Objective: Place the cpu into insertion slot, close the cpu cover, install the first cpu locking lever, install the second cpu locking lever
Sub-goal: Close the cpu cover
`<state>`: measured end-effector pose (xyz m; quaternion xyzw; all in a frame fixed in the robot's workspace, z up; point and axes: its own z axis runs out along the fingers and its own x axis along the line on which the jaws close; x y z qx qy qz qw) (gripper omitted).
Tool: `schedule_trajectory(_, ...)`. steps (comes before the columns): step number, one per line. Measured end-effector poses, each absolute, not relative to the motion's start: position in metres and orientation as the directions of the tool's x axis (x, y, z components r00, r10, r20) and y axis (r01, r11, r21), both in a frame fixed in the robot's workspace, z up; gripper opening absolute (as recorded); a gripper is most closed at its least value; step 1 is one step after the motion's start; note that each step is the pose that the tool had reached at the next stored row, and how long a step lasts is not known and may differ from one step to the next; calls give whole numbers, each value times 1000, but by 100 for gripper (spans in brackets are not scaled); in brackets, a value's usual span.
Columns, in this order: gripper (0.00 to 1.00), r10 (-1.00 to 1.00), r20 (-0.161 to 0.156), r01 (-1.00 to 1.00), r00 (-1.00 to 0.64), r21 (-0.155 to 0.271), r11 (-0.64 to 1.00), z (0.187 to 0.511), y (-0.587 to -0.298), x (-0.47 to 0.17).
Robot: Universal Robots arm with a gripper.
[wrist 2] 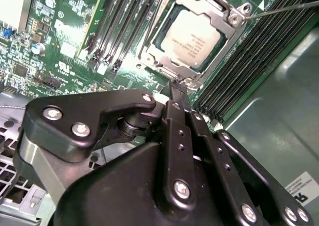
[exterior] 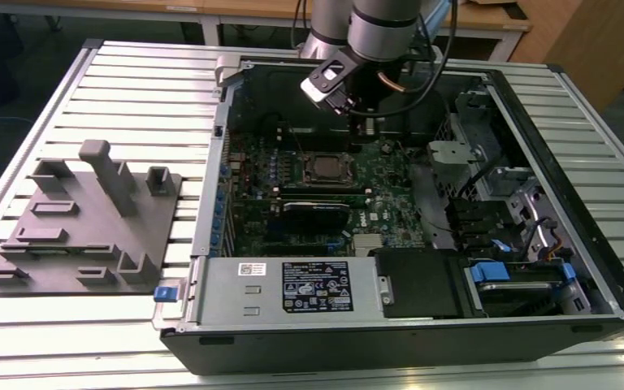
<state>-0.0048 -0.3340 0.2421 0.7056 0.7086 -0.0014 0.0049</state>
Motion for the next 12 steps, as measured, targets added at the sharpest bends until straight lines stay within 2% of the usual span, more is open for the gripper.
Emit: schedule_trajectory(12, 10, 1000, -9, 1000, -4, 5, 4, 236, -334, -25)
